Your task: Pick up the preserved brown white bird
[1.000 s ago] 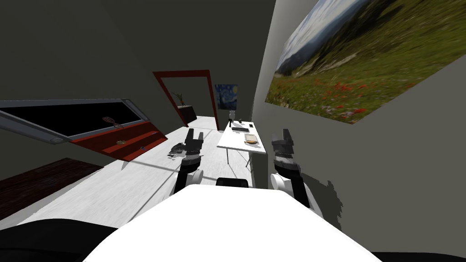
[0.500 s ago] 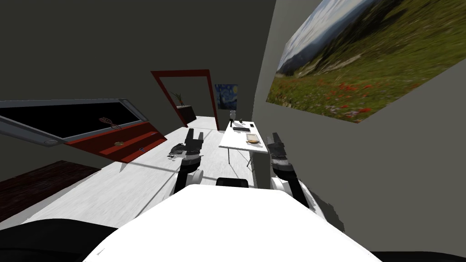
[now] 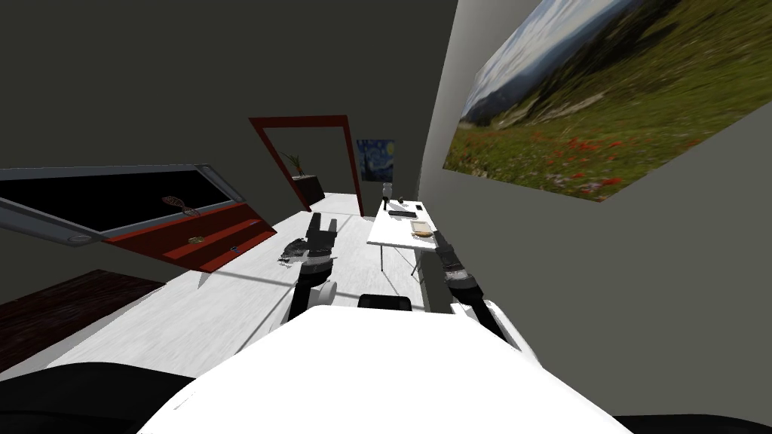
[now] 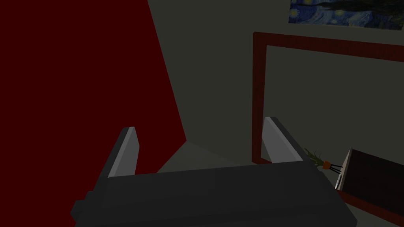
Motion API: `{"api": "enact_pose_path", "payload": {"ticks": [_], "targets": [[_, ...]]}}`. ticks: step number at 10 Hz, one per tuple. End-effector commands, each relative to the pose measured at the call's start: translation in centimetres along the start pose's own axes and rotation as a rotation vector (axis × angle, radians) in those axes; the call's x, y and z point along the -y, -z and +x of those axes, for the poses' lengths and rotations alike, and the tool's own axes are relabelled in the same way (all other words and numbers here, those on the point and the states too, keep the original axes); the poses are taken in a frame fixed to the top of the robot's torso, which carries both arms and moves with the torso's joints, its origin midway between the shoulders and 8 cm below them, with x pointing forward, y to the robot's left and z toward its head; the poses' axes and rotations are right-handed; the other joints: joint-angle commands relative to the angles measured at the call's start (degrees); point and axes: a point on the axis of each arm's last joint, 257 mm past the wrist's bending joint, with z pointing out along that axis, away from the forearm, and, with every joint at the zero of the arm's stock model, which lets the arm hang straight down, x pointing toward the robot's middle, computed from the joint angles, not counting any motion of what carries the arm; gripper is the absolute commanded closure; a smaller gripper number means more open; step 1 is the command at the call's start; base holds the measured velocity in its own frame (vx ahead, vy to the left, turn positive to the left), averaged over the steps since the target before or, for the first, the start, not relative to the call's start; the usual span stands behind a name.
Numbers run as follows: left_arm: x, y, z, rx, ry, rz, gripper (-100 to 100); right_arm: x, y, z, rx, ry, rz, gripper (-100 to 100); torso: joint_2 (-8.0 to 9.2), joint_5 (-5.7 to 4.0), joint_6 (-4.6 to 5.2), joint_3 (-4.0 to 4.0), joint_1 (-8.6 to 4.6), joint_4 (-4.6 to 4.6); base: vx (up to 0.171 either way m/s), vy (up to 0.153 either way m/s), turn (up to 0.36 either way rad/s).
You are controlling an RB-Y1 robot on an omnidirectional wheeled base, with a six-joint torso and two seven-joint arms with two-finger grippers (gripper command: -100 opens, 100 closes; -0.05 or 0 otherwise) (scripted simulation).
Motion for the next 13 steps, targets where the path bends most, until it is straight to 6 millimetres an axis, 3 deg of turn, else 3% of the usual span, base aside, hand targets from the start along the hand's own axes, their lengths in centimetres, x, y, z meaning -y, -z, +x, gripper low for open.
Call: {"api": "enact_pose_path", "payload": {"ticks": [1,4,7,8,9,10,11,12,13], "targets": [[0.0,0.0,0.0,0.000,0.000,0.000,0,1.0,0.9,1.0,-0.055,0.037,0.012,-100,0.00,0.00,0.00,0.00,0.00,0.00,-0.013,0.089,-0.021],[0.0,0.0,0.0,0.000,0.000,0.000,0,4.2,3.3,4.3,-0.184,0.118,0.068,-100,0.01,-0.02,-0.01,0.01,-0.16,0.01,-0.012,0.079,-0.005],[0.0,0.0,0.0,0.000,0.000,0.000,0,6.1,5.3,5.9,-0.289,0.182,0.094,-100,0.02,-0.02,-0.01,0.01,-0.14,0.01,-0.015,0.076,0.001],[0.0,0.0,0.0,0.000,0.000,0.000,0,7.8,7.1,7.2,-0.354,0.222,0.120,-100,0.02,-0.02,-0.01,0.01,-0.14,0.01,-0.012,0.108,0.020],[0.0,0.0,0.0,0.000,0.000,0.000,0,8.1,7.4,7.3,-0.373,0.234,0.122,-100,0.01,-0.01,0.00,0.01,-0.04,0.01,-0.012,0.084,-0.001],[0.0,0.0,0.0,0.000,0.000,0.000,0,9.9,9.5,8.4,-0.436,0.272,0.153,-100,0.00,0.00,-0.01,0.01,-0.11,0.01,-0.019,0.094,0.030],[0.0,0.0,0.0,0.000,0.000,0.000,0,10.1,9.8,8.3,-0.461,0.287,0.150,-100,0.02,-0.01,-0.01,0.01,-0.08,0.01,-0.013,0.079,0.009],[0.0,0.0,0.0,0.000,0.000,0.000,0,11.6,11.8,9.3,-0.525,0.327,0.173,-100,0.01,-0.01,0.00,0.01,-0.14,0.01,-0.012,0.081,0.030],[0.0,0.0,0.0,0.000,0.000,0.000,0,12.1,12.4,9.1,-0.551,0.343,0.178,-100,0.00,-0.02,-0.01,0.01,-0.13,0.01,-0.016,0.071,0.019]]}}
